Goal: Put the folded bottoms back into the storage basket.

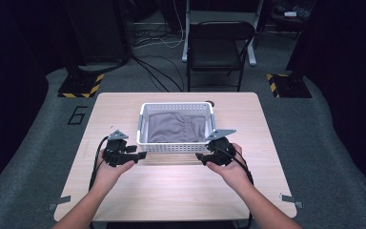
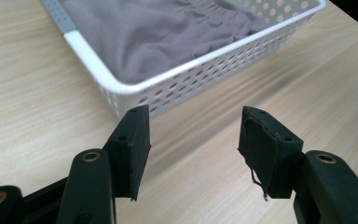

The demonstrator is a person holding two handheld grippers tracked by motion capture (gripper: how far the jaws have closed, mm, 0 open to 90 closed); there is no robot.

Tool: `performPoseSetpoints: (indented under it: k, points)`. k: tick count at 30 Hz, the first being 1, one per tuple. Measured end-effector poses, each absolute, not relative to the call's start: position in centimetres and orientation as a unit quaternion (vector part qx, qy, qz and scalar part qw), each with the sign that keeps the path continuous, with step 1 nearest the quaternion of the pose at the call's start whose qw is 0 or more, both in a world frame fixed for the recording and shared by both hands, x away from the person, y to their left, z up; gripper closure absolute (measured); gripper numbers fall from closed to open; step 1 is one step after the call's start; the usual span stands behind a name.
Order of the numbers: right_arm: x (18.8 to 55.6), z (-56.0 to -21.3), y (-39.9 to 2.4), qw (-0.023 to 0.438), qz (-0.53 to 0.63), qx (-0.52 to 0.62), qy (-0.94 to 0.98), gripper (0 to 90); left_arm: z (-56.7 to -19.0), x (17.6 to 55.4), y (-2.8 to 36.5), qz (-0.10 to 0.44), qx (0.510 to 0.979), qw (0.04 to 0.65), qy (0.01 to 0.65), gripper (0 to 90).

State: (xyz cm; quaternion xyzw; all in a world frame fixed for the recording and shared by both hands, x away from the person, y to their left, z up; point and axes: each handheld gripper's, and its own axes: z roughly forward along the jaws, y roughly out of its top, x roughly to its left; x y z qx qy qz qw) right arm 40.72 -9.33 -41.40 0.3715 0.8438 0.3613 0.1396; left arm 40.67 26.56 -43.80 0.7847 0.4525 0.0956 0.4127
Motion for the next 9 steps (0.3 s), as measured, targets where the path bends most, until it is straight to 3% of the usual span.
performPoseSetpoints:
  k: [9]
  points:
    - [38.6, -44.2, -11.1, 0.137, 0.360, 0.381, 0.840, 44.5, -46.9, 38.8, 27.9, 0.081, 0.763, 0.429, 0.477, 43.3]
